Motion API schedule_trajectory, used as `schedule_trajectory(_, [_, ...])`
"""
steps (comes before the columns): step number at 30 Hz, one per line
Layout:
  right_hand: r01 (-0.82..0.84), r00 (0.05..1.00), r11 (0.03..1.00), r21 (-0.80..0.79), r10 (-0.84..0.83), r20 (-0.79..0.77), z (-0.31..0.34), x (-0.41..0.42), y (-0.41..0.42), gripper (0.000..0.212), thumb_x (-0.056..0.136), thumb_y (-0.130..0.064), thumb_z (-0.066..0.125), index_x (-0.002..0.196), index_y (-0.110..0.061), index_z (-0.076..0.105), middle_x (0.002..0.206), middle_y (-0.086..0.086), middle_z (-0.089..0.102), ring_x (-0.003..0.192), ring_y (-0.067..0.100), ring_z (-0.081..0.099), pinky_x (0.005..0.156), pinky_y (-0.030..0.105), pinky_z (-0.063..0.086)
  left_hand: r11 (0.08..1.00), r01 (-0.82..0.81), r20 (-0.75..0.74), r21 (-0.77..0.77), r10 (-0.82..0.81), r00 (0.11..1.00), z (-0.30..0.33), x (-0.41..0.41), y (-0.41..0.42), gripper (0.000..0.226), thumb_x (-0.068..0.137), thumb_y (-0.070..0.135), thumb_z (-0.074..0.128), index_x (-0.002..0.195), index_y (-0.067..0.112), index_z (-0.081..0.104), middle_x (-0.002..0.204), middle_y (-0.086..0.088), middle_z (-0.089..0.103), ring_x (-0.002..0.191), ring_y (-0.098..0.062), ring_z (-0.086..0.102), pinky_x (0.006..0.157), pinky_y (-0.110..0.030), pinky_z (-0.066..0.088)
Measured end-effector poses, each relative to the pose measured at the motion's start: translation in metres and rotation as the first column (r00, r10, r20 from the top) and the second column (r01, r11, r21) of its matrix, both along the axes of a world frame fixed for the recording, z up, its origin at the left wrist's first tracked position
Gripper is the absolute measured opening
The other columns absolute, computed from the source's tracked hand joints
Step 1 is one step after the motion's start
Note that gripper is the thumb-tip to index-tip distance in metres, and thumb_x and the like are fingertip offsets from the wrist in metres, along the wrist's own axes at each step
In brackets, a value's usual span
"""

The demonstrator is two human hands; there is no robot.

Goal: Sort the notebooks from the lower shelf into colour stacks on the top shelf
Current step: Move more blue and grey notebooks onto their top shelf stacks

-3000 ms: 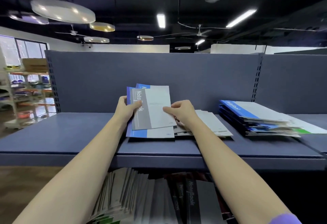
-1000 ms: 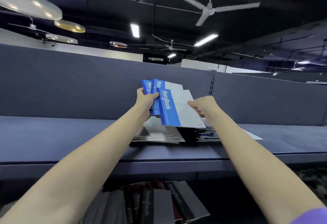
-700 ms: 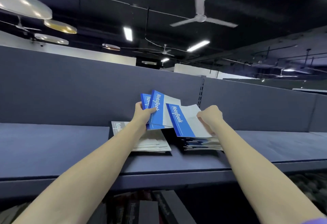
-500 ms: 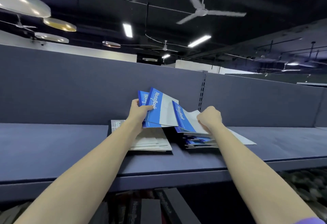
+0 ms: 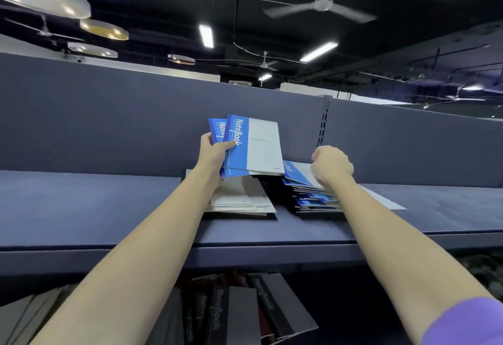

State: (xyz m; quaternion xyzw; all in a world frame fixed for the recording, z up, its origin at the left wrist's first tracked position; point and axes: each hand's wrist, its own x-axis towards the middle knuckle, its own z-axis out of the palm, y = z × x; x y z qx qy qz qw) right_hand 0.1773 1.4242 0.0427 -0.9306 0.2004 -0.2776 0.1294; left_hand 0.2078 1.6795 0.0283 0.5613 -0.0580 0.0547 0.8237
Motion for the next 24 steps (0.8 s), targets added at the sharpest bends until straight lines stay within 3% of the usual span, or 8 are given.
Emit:
schedule_trajectory(2, [-0.181, 0.982, 0.974, 0.137, 0.17, 0.086, 0.005, 0.001, 0.007, 0.017, 0.095, -0.025, 0.054, 0.103, -0.024, 0.069, 0.106, 0.005, 0.071, 0.1, 0.028, 0.064, 0.087, 0.038, 0.052, 1.0, 0.013, -0.003, 0.003, -0.013, 1.0, -0.001, 0.0, -0.002, 0.047, 0.089, 0.013, 0.068, 0.125, 0.028, 0.042, 0.114, 0.003, 0.066, 0.089, -0.019, 0.069, 0.067, -0.038, 0.059])
schedule_trajectory(6, [-0.487, 0.873, 0.717, 0.498, 0.425, 0.241, 0.013, -0.001, 0.04, 0.046, 0.095, -0.049, 0.06, 0.082, -0.006, 0.065, 0.077, 0.004, 0.072, 0.061, 0.014, 0.06, 0.068, 0.032, 0.052, 1.0, 0.024, -0.016, 0.0, -0.024, 1.0, -0.001, 0.0, -0.003, 0.05, 0.088, 0.013, 0.071, 0.127, 0.027, 0.041, 0.115, 0.003, 0.065, 0.088, -0.017, 0.068, 0.055, -0.031, 0.056])
schedule_trajectory(9, [-0.514, 0.856, 0.686, 0.515, 0.453, 0.25, 0.012, 0.0, 0.055, 0.03, 0.087, -0.036, 0.077, 0.087, -0.009, 0.064, 0.07, -0.001, 0.063, 0.059, 0.013, 0.053, 0.059, 0.026, 0.044, 0.998, 0.048, -0.02, -0.046, -0.049, 0.999, -0.001, 0.001, -0.002, 0.049, 0.089, 0.015, 0.071, 0.127, 0.026, 0.042, 0.115, 0.002, 0.066, 0.09, -0.018, 0.069, 0.06, -0.035, 0.059])
schedule_trajectory(12, [-0.521, 0.853, 0.569, 0.636, 0.376, 0.362, 0.014, 0.002, 0.052, 0.01, 0.09, -0.017, 0.074, 0.091, -0.01, 0.066, 0.084, 0.004, 0.07, 0.07, 0.017, 0.063, 0.061, 0.028, 0.051, 0.984, 0.08, -0.029, -0.162, -0.085, 0.996, -0.001, 0.005, 0.002, 0.04, 0.095, 0.015, 0.063, 0.129, 0.022, 0.042, 0.119, -0.002, 0.065, 0.098, -0.026, 0.07, 0.077, -0.057, 0.059])
schedule_trajectory(14, [-0.459, 0.888, 0.615, 0.641, 0.293, 0.354, 0.014, 0.005, 0.041, 0.01, 0.089, -0.012, 0.072, 0.082, -0.011, 0.065, 0.078, 0.005, 0.067, 0.07, 0.022, 0.061, 0.061, 0.028, 0.048, 0.987, 0.058, -0.034, -0.148, -0.063, 0.997, -0.002, 0.007, 0.002, 0.039, 0.096, 0.014, 0.06, 0.13, 0.022, 0.042, 0.119, -0.003, 0.063, 0.096, -0.025, 0.068, 0.076, -0.052, 0.06])
schedule_trajectory(16, [-0.311, 0.946, 0.757, 0.575, 0.186, 0.267, 0.013, 0.006, 0.024, 0.021, 0.085, -0.009, 0.065, 0.07, -0.012, 0.052, 0.065, 0.005, 0.052, 0.062, 0.023, 0.047, 0.057, 0.026, 0.038, 0.997, 0.042, -0.024, -0.066, -0.044, 0.999, -0.002, 0.005, -0.001, 0.041, 0.095, 0.014, 0.061, 0.13, 0.023, 0.042, 0.12, -0.003, 0.063, 0.092, -0.021, 0.067, 0.068, -0.039, 0.059])
schedule_trajectory(19, [-0.095, 0.994, 0.899, 0.428, 0.06, 0.096, 0.009, -0.001, 0.003, 0.016, 0.082, -0.002, 0.049, 0.072, -0.012, 0.04, 0.074, 0.009, 0.05, 0.063, 0.023, 0.043, 0.055, 0.027, 0.036, 0.998, 0.025, -0.03, 0.053, -0.023, 0.999, -0.005, 0.006, -0.006, 0.043, 0.094, 0.014, 0.061, 0.131, 0.022, 0.041, 0.12, -0.004, 0.064, 0.088, -0.019, 0.066, 0.061, -0.032, 0.054])
schedule_trajectory(24, [-0.001, 0.998, 0.982, 0.191, 0.014, -0.068, 0.005, -0.014, -0.011, 0.016, 0.086, 0.003, 0.042, 0.074, -0.007, 0.043, 0.081, 0.011, 0.052, 0.068, 0.027, 0.046, 0.06, 0.029, 0.038, 0.998, 0.047, -0.035, 0.038, -0.046, 0.998, -0.004, 0.01, -0.001, 0.043, 0.094, 0.011, 0.059, 0.132, 0.02, 0.043, 0.119, -0.002, 0.064, 0.086, -0.017, 0.066, 0.056, -0.028, 0.053])
